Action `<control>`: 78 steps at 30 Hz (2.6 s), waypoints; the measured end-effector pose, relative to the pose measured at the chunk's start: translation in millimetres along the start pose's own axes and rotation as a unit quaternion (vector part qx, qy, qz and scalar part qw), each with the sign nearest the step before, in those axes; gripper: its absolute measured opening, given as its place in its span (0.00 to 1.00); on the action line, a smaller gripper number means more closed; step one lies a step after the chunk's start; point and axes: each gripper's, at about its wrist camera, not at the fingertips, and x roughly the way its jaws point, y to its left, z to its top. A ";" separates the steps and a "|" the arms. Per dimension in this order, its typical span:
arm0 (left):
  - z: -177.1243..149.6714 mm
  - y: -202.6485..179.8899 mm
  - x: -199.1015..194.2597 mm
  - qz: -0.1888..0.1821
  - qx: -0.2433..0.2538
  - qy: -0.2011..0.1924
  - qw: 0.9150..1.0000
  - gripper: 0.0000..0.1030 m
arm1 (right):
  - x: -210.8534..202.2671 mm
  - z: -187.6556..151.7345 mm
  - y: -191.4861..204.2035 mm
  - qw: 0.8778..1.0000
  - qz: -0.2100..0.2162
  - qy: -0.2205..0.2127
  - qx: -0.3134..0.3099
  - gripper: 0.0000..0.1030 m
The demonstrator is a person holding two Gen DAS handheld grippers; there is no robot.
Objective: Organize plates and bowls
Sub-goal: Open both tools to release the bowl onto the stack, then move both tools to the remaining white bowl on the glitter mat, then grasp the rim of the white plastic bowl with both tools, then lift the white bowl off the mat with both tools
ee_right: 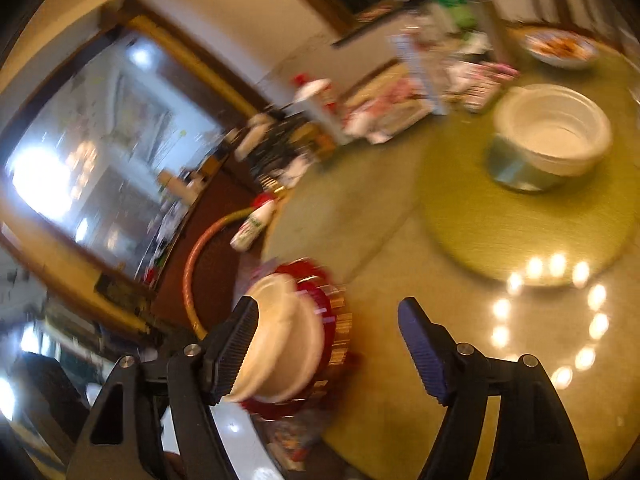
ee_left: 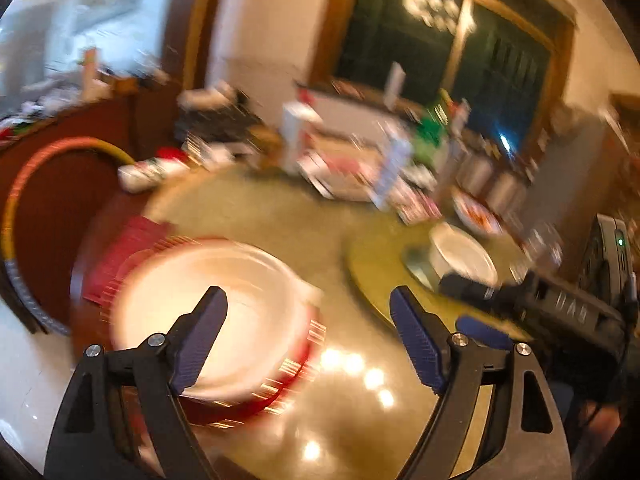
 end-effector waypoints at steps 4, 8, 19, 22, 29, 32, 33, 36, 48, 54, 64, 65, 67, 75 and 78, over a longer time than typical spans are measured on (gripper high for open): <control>2.8 -44.2 54.4 -0.040 0.004 0.092 0.995 0.81 | -28.0 24.9 -70.4 0.996 -0.014 -0.025 0.087 0.74; 10.3 -87.5 104.9 -0.047 0.007 0.143 0.989 0.81 | -47.4 48.4 -120.7 0.989 -0.025 -0.046 0.136 0.74; 18.8 -154.8 183.2 -0.009 0.007 0.152 0.988 0.81 | -47.0 115.3 -188.2 0.980 -0.053 -0.074 0.178 0.73; 17.5 -163.9 201.5 -0.002 0.007 0.156 0.988 0.81 | -33.2 131.0 -195.5 0.980 -0.073 -0.070 0.170 0.70; 19.9 -182.8 222.1 0.015 0.010 0.130 0.991 0.81 | -0.7 147.6 -210.3 0.978 -0.108 -0.052 0.170 0.41; 18.9 -183.4 232.3 0.024 0.012 0.127 0.992 0.70 | 8.1 147.4 -211.8 0.977 -0.119 -0.054 0.170 0.37; 18.4 -183.4 234.2 0.026 0.014 0.127 0.992 0.56 | 10.2 146.9 -212.0 0.976 -0.122 -0.055 0.169 0.32; 12.1 -194.1 236.7 0.027 0.068 0.132 0.989 0.14 | 12.6 141.5 -208.2 0.981 -0.114 -0.048 0.149 0.08; -4.4 -186.1 184.2 -0.001 0.079 0.083 0.993 0.14 | -27.1 89.7 -183.4 0.979 -0.113 -0.117 0.124 0.08; -12.2 -182.4 176.7 0.000 0.083 0.059 0.995 0.14 | -34.1 75.3 -178.7 0.979 -0.112 -0.138 0.105 0.08; -10.7 -174.7 168.0 -0.031 0.070 0.034 0.996 0.14 | -43.0 67.3 -161.2 0.977 -0.120 -0.171 0.050 0.08; -10.4 -174.2 166.7 -0.031 0.071 0.029 0.997 0.14 | -43.9 66.2 -158.9 0.976 -0.124 -0.175 0.043 0.08; -10.5 -174.4 166.1 -0.032 0.071 0.028 0.997 0.14 | -44.1 65.7 -157.1 0.976 -0.125 -0.177 0.037 0.09; -11.9 -173.7 167.0 -0.030 0.072 0.029 0.997 0.14 | -42.8 66.6 -158.4 0.976 -0.126 -0.176 0.035 0.09; -13.0 -173.9 167.3 -0.028 0.072 0.029 0.997 0.14 | -41.7 66.3 -159.1 0.975 -0.128 -0.176 0.035 0.09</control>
